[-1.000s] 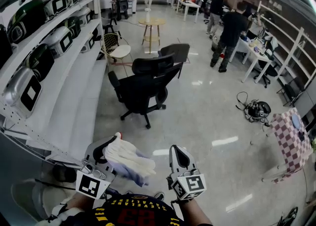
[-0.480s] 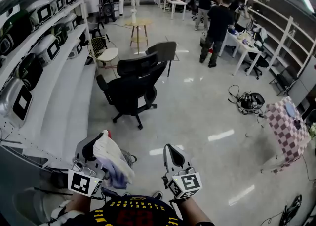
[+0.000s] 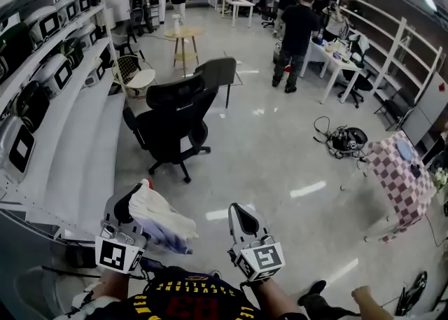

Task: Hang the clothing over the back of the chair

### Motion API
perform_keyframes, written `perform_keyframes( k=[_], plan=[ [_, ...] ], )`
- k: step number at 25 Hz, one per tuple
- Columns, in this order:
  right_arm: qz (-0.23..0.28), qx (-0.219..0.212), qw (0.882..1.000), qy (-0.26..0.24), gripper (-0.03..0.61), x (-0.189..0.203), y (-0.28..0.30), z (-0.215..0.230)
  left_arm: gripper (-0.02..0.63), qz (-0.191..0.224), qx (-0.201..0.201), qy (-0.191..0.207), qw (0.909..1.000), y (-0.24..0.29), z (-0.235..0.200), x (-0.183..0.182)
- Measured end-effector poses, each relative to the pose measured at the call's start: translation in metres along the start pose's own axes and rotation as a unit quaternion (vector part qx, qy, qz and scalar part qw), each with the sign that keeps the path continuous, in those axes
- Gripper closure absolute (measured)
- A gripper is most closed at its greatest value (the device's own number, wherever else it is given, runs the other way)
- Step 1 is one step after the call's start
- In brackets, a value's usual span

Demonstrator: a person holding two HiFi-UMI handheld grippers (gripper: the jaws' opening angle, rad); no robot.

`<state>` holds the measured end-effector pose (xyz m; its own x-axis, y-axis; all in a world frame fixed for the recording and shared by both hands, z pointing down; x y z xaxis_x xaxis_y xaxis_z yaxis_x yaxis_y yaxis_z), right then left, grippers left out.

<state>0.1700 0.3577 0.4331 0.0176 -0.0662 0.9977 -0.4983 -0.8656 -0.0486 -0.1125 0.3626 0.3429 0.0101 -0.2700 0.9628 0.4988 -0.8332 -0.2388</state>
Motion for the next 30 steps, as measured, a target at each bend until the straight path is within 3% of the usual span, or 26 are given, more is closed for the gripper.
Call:
perform_keyframes(
  k=[11, 15, 20, 30],
  plan=[
    [-0.011, 0.013, 1.0, 0.011, 0.571, 0.011, -0.007, 0.035, 0.595, -0.033, 0.041, 0.0, 0.9986, 0.044, 0.03, 0.017],
    [-0.017, 0.027, 0.999, 0.008, 0.571, 0.01, -0.002, 0.049, 0.595, -0.017, 0.059, 0.002, 0.9981, 0.066, 0.032, 0.018],
    [-0.019, 0.049, 0.999, 0.004, 0.571, 0.014, 0.022, 0.066, 0.595, -0.003, 0.077, -0.003, 0.997, 0.095, 0.016, 0.029],
    [-0.03, 0.067, 0.997, 0.017, 0.571, 0.029, 0.11, 0.098, 0.595, -0.017, 0.078, -0.019, 0.9966, 0.166, -0.05, 0.062]
  ],
)
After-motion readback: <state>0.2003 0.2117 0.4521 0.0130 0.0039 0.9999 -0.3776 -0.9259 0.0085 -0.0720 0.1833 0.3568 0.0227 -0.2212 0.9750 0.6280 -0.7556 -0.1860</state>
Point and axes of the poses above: the fingertips, and each gripper's own axes: y forward along the fingers, z to its right, x out of its underside, the point moved 8 cm from there along -y, backward along the fingers, and after that the axes turned 11 degrees about -y, right-handed, at the moved point
